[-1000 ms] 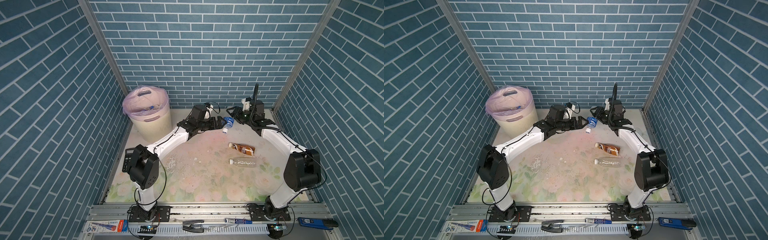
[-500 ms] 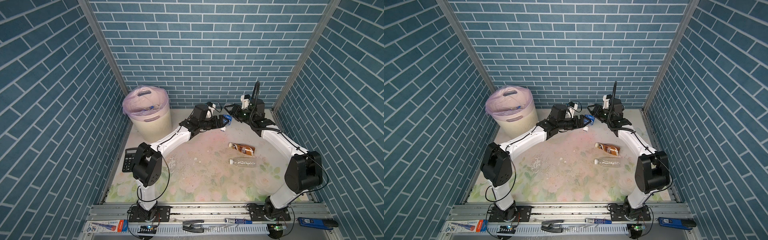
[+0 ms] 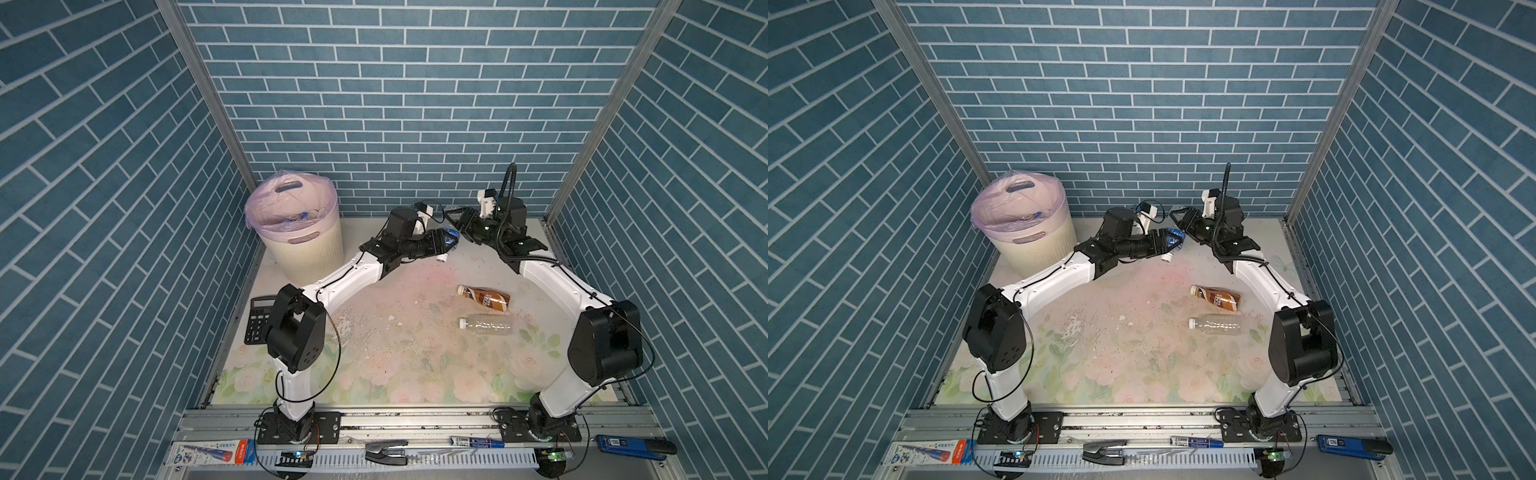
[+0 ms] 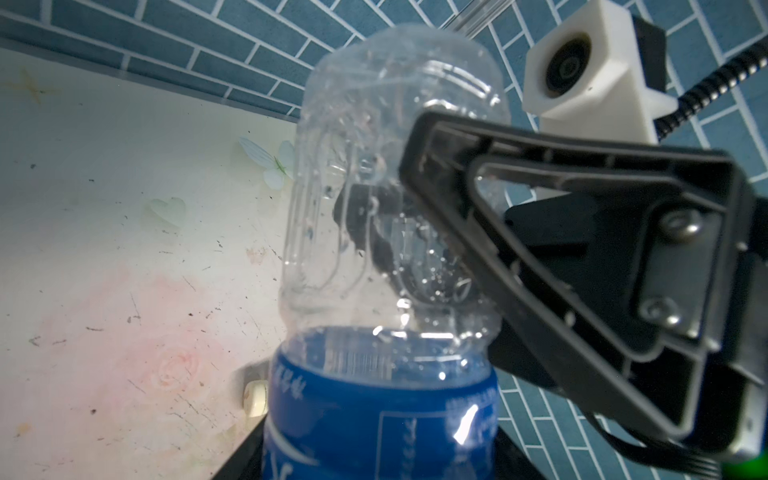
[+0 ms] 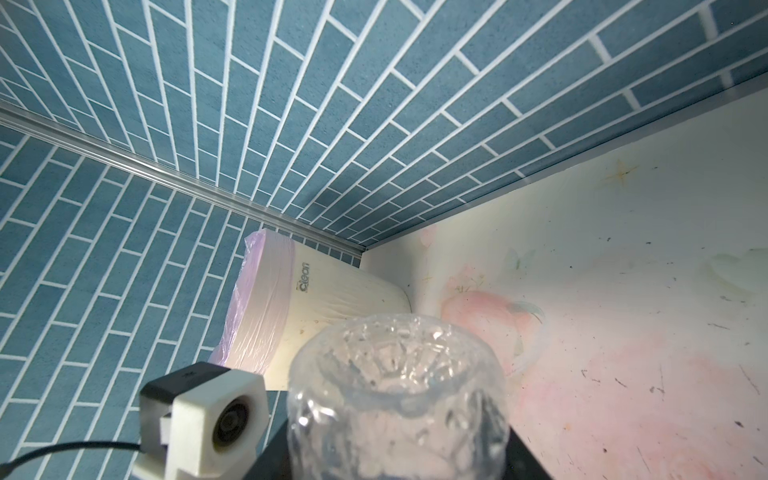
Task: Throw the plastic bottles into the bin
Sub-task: 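Grasp the water bottle's body with left gripper while right gripper holds it, then carry the water bottle with left gripper over the bin while right releases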
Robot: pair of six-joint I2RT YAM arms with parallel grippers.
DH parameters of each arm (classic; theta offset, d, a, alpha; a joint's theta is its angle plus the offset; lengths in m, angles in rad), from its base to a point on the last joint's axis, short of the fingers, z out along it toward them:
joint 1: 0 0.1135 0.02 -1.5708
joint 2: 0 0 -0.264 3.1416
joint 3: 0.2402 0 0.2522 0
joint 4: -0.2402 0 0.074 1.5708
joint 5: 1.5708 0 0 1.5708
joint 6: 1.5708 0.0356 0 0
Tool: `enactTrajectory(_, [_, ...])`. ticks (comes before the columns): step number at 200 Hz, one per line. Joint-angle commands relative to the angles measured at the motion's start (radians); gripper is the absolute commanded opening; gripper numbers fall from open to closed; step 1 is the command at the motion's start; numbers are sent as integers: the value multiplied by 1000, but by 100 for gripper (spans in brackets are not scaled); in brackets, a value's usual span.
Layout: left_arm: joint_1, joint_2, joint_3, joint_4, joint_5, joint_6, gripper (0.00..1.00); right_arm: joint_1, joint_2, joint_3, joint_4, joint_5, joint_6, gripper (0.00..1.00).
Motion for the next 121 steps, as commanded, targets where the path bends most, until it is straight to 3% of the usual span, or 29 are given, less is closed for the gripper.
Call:
enactTrajectory(1, [6,8,8,0,-11,9,61,8,-2,67,37,-35,28,57])
enactTrajectory(58, [44,-32,-31,-31,3,23,56,2,-33,91,-28,-16,-38,89])
enactTrajectory(88, [90,-94,-66,-78,-7,49,56,0,-64,117,-85,16,-103,99])
enactTrajectory(121, [138,-161,-35,-216,-43,133,55,3,-79,160,-121,32,-162,99])
